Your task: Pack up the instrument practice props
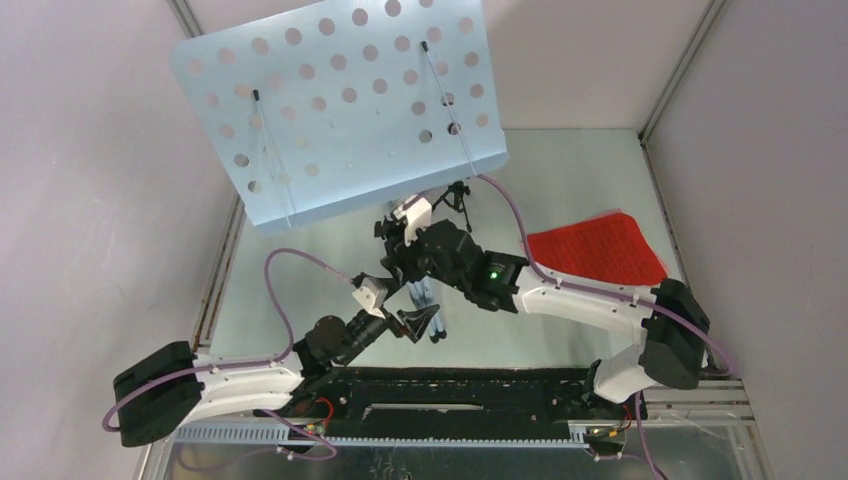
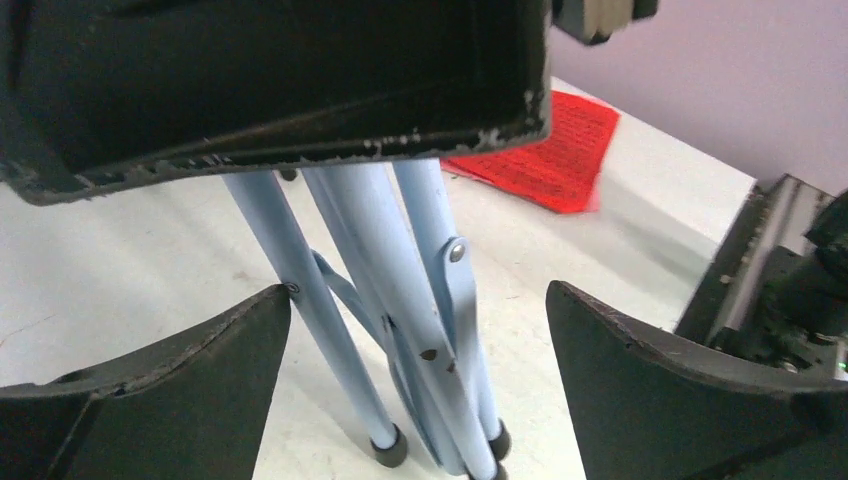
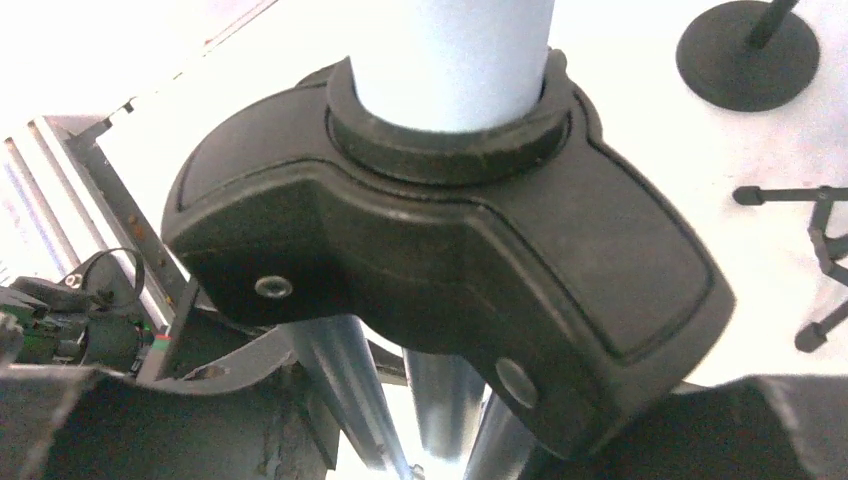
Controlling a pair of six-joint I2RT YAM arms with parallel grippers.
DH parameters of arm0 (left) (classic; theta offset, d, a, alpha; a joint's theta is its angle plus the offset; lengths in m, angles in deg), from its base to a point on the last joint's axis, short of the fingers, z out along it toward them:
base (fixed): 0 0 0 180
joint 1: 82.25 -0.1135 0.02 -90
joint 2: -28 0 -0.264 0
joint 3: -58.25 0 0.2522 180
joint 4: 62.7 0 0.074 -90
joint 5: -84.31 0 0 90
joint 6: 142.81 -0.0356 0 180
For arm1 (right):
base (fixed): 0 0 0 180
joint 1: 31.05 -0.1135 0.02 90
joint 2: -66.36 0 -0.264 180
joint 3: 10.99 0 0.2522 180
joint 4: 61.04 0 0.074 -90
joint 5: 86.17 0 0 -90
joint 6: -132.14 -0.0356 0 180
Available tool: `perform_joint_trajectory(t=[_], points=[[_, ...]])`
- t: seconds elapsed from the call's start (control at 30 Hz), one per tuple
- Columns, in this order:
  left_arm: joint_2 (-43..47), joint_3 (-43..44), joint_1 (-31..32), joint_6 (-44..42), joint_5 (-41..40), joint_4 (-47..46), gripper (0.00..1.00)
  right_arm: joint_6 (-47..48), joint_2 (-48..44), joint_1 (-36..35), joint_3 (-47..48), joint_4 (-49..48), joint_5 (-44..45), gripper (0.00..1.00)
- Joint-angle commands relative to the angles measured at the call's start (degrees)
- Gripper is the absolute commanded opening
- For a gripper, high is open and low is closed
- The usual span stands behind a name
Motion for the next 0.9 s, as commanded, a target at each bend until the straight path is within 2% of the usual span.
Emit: perform_joint_trajectory(t=[0.0,0.07,0.13,0.3,0.5,0.57,0.67,0.8,0.87], points=[[-3.19,-1.6,0.31,1.42,-5.48,-4.67,0.99,-6.13,0.44,-0.35,9.76,-9.3,-15.84,0.0],[-4.34,-2.08,0.37,2.27,-6.45,-6.43,0.96,-6.2,1.75,-0.39,11.18,-7.98,-18.61,0.0],[-5.3,-2.0,0.31,3.45,-7.7,-6.52,0.88,-6.14,2.85,-0.47,12.2,-7.09,-20.09,0.0],[-7.46,-2.31,0.34,8.24,-7.15,-6.48,0.54,-4.52,6.54,-0.33,16.75,-3.42,-22.69,0.0],[-3.57,-7.08,0.38,15.3,-7.44,-6.47,0.21,-0.84,15.91,-0.42,28.85,8.52,-25.01,0.0],[0.88,-9.02,0.38,16.85,-9.21,-5.56,0.16,0.22,19.33,-0.25,32.95,11.86,-24.8,0.0],[8.64,-10.19,0.4,19.88,-12.98,1.47,0.13,0.82,24.69,0.39,38.98,15.36,-24.84,0.0],[20.51,-10.04,0.37,27.71,-20.36,17.59,0.01,1.61,31.21,1.59,46.91,20.3,-24.91,0.0],[26.16,-10.11,0.3,31.49,-23.82,26.73,0.0,1.87,34.73,2.27,51.34,23.23,-25.2,0.0]])
